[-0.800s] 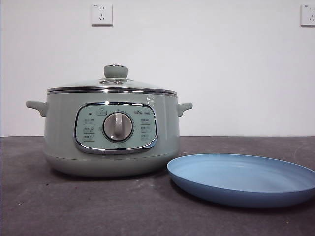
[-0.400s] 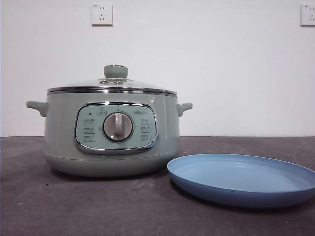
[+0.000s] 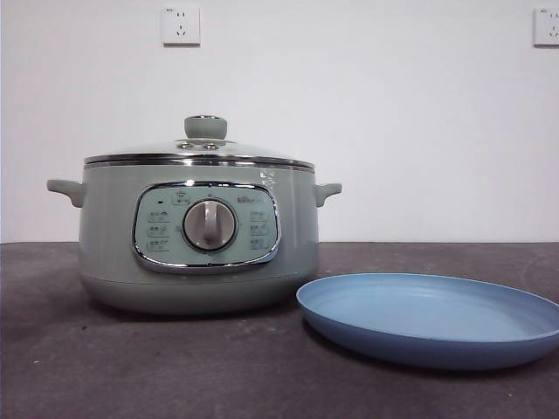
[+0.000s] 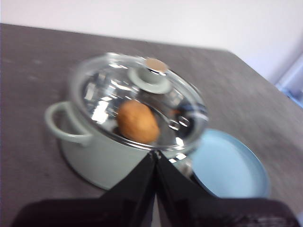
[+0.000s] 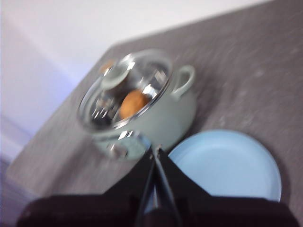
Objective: Take the potato out from the steamer,put the potato on the plate,close the lid
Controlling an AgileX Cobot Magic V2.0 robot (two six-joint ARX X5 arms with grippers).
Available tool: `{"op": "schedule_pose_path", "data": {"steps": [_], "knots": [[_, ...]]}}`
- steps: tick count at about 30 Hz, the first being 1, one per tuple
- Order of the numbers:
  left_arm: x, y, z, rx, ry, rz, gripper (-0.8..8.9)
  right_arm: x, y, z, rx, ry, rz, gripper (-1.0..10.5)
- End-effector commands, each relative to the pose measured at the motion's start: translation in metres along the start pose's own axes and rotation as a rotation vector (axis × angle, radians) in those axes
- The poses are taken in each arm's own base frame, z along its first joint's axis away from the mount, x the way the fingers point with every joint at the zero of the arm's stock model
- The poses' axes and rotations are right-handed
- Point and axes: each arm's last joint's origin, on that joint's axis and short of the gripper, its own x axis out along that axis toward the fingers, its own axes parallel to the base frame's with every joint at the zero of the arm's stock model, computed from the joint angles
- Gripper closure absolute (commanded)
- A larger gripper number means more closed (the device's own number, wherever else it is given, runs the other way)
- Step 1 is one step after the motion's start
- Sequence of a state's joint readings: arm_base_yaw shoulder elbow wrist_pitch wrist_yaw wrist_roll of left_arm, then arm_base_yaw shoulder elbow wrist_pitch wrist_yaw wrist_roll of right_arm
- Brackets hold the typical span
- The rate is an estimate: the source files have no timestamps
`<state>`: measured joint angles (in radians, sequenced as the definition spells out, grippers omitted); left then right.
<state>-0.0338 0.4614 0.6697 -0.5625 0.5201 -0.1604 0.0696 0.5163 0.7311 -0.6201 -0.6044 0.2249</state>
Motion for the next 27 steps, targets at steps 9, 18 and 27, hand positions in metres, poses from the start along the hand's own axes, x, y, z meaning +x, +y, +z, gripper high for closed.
{"op": "schedule_pose_path", "data": {"steps": [9,18,27], "knots": [[-0.003,-0.010,0.026,0.140,0.183,-0.136,8.22,0.007,0.014,0.035,-0.179,0.343,0.094,9.6],[-0.005,-0.011,0.027,0.138,0.194,-0.128,5.25,0.018,0.015,0.034,-0.173,0.394,0.130,8.5],[-0.005,-0.011,0.029,0.149,0.176,-0.129,1.45,0.017,0.015,0.034,-0.148,0.395,0.124,3.2]]}}
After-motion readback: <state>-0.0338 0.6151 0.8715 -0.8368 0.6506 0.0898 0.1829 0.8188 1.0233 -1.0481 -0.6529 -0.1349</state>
